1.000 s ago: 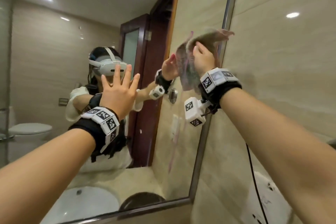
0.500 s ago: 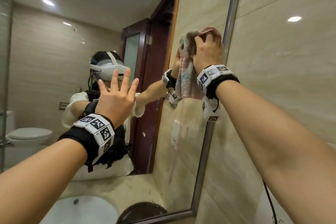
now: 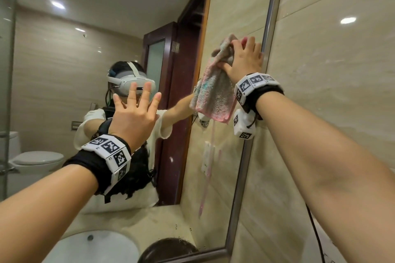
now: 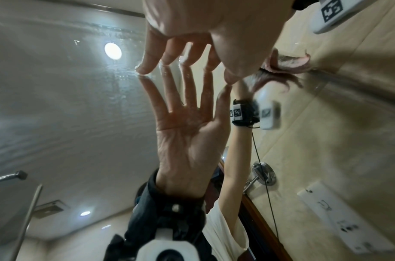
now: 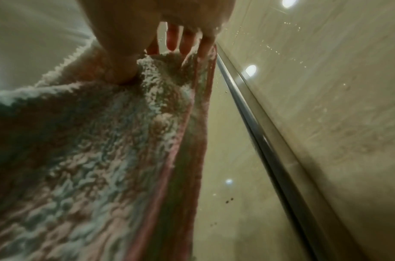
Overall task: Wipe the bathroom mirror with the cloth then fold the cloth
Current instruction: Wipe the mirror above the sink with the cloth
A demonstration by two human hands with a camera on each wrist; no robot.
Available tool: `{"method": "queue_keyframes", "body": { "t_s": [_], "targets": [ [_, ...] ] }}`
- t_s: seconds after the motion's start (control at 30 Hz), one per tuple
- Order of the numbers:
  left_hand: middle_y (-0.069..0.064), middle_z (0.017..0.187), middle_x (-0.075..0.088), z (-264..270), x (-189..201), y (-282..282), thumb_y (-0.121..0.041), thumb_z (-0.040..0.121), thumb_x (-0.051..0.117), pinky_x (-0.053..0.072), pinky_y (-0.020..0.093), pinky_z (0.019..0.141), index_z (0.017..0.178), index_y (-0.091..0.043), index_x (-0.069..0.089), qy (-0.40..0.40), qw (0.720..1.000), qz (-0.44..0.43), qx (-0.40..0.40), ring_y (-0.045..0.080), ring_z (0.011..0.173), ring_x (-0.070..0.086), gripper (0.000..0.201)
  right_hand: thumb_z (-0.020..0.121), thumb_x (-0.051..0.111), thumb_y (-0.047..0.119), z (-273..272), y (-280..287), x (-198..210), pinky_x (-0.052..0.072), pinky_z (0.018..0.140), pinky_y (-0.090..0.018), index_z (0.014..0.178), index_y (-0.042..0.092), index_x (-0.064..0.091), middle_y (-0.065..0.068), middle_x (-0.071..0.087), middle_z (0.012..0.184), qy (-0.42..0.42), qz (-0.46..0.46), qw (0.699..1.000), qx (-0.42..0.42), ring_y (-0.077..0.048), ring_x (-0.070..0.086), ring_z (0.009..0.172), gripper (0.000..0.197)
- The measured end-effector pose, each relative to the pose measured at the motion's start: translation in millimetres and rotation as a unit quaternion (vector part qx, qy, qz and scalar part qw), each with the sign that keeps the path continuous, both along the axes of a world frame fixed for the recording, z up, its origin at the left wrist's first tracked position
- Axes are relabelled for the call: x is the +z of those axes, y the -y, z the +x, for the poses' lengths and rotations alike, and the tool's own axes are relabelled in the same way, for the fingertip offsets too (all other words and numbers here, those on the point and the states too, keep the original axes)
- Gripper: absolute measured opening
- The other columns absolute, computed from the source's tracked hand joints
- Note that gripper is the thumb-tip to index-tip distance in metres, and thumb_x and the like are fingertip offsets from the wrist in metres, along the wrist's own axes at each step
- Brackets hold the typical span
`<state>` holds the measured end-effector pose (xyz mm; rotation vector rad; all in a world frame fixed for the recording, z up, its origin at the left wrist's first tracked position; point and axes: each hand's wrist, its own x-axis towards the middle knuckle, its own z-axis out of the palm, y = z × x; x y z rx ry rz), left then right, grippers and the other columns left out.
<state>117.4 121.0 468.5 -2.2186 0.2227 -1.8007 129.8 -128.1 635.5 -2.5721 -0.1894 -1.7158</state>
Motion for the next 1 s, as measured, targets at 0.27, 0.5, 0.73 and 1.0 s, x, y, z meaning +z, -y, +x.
{"method": "queue_keyframes", "body": {
  "t_s": [0.27, 0.5, 0.73, 1.0],
  "targets": [
    [0.029, 0.137, 0.044, -1, -1, 0, -0.024, 0.084, 0.068, 0.037, 0.076, 0.076, 0.130, -0.005, 0.053, -0.007, 1.000, -0.009, -0.010, 0.058, 0.119, 0.042, 0.052, 0.096, 0.033, 0.046, 10, -25, -12, -0.006, 0.117, -0.048, 0.150, 0.014, -0.002, -0.009, -0.009, 0.159, -0.114, 0.024, 0.989, 0.088, -0.031, -0.008, 0.146, 0.073],
    [0.026, 0.138, 0.045, 4, -3, 1, -0.023, 0.092, 0.054, 0.038, 0.074, 0.079, 0.130, -0.009, 0.054, 0.017, 1.000, -0.007, -0.010, 0.055, 0.121, 0.043, 0.040, 0.099, 0.026, 0.042, 23, -23, -12, -0.002, 0.118, -0.050, 0.150, 0.021, -0.004, -0.003, -0.011, 0.159, -0.091, 0.013, 0.993, 0.079, -0.028, -0.007, 0.146, 0.063],
    [0.025, 0.140, 0.043, 6, -6, 4, -0.031, 0.095, 0.031, 0.036, 0.075, 0.082, 0.132, -0.009, 0.052, 0.031, 0.999, -0.023, -0.039, 0.054, 0.123, 0.042, 0.047, 0.099, 0.025, 0.042, 26, -23, -80, -0.007, 0.116, -0.049, 0.150, 0.016, -0.005, -0.007, -0.010, 0.159, -0.088, -0.006, 0.995, 0.042, -0.027, -0.008, 0.146, 0.065],
    [0.026, 0.142, 0.040, 4, -6, 7, -0.031, 0.094, 0.031, 0.032, 0.076, 0.085, 0.133, -0.008, 0.050, 0.011, 0.998, -0.036, -0.041, 0.055, 0.125, 0.038, 0.049, 0.098, 0.023, 0.046, 8, -20, -198, -0.008, 0.118, -0.051, 0.136, 0.020, -0.030, -0.002, -0.035, 0.148, -0.215, -0.024, 0.976, 0.037, -0.020, -0.031, 0.137, 0.071]
  ]
}}
